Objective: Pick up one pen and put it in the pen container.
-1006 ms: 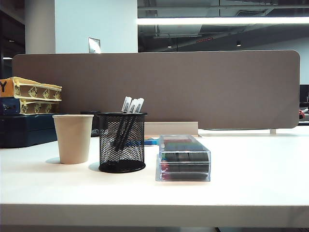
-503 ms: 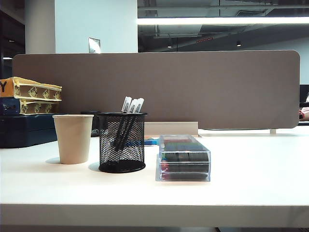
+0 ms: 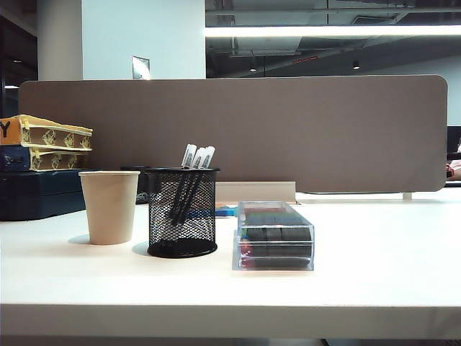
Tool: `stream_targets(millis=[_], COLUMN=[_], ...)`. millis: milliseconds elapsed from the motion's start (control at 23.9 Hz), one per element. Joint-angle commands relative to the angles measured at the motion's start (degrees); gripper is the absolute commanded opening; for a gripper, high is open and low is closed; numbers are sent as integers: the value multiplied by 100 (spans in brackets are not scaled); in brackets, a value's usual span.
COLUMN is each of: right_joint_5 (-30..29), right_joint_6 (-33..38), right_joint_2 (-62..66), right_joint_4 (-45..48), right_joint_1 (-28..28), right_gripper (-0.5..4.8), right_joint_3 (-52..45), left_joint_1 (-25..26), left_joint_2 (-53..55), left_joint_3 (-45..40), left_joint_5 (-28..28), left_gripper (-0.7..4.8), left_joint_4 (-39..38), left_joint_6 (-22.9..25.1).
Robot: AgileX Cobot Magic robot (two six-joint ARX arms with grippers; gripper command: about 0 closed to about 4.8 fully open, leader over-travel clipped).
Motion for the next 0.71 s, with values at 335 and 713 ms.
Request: stream_targets(millis=[335, 713], right_joint_5=[389, 372], right_joint_6=[22, 22], right_joint_2=[-22, -22], right_joint_4=[420, 514], right_joint_1=[-4, -4], right_gripper=[-5, -5], right_joint_3=[-13, -13], left_joint_1=[-9, -9], left_joint_2=[2, 0], left_joint_3=[31, 33], left_joint_5=[581, 737], left_gripper=[-6, -6], left_joint_4=[184, 422], left_joint_6=[-17, -17])
